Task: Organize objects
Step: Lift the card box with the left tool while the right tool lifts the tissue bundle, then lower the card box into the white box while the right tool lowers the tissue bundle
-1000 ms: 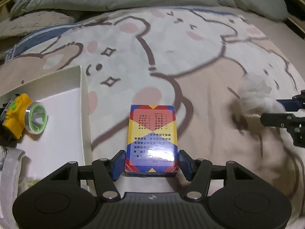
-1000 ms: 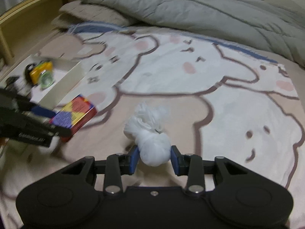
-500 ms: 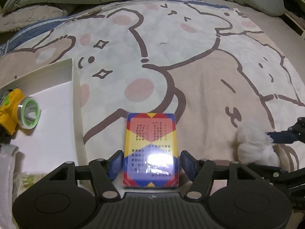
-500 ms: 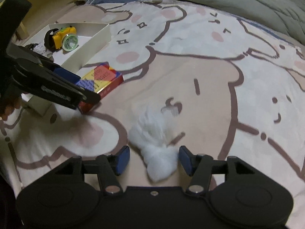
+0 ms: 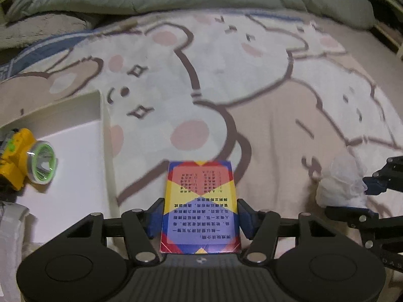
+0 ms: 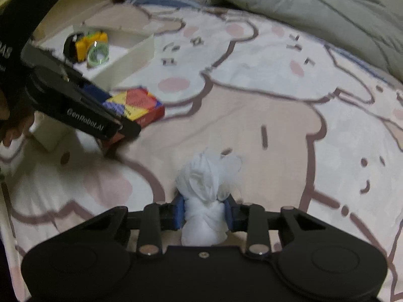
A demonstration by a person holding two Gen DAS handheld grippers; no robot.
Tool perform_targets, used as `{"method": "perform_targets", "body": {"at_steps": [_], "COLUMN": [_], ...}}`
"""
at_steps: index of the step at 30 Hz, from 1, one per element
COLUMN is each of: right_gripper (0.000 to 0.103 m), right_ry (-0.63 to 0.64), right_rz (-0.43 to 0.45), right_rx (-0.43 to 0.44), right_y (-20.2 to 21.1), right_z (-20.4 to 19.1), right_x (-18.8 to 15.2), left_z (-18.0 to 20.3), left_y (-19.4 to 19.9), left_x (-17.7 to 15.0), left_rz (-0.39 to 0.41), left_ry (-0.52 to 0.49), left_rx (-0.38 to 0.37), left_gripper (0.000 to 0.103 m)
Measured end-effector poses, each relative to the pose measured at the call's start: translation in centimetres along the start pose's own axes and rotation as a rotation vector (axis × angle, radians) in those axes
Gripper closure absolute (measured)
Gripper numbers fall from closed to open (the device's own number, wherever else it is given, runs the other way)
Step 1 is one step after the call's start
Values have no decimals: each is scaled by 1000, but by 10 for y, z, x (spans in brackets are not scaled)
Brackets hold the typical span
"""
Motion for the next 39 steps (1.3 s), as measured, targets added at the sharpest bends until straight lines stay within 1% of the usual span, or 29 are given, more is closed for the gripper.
{"method": "perform_targets", "body": {"at_steps": [5,9,13,17,21,26,30,32,36,39], "right_gripper": [70,70,70,70,70,70,70,70,70,70], "right_ry": [-39,-63,-58,-50,-42,-37,-36,-31,-24,-17], "right_rz": [94,156,185,201,212,237,257,264,273,270], "right_rx": [-4,0,-3,4,14,46,87,114,173,219], "right_y": [17,27,29,26,23,22,21,20,16,9], "right_z": [3,1,-6,-15,-26,-44,-65,-76,-101,-119], "right_x": [28,53,70,84,95,110,121,127,137,144], "left_z": [-19,-40,-69,-98,-130,-168,-202,-220,-248,-266], "left_y": [22,38,53,67,77,89,93,94,93,90], "left_x": [19,30,41,48,51,52,53,52,52,51], "left_rz": [71,121,162,205,229,274,289,300,317,328], "left_ry": [62,110,194,241,327,368,432,453,447,443], "left_rx": [-6,8,10,44,43,117,145,172,249,287], "left_gripper": [43,43,43,43,43,43,43,43,43,43]}}
Point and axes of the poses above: each gripper's, at about its wrist camera, not at the fingertips, and y roughly against the way its jaws point, z to its right, x to its top, the point moved 10 cm from there along -y, roughly the way its jaws point, and after that the axes turned 7 degrees about x, right-handed, at the moved point
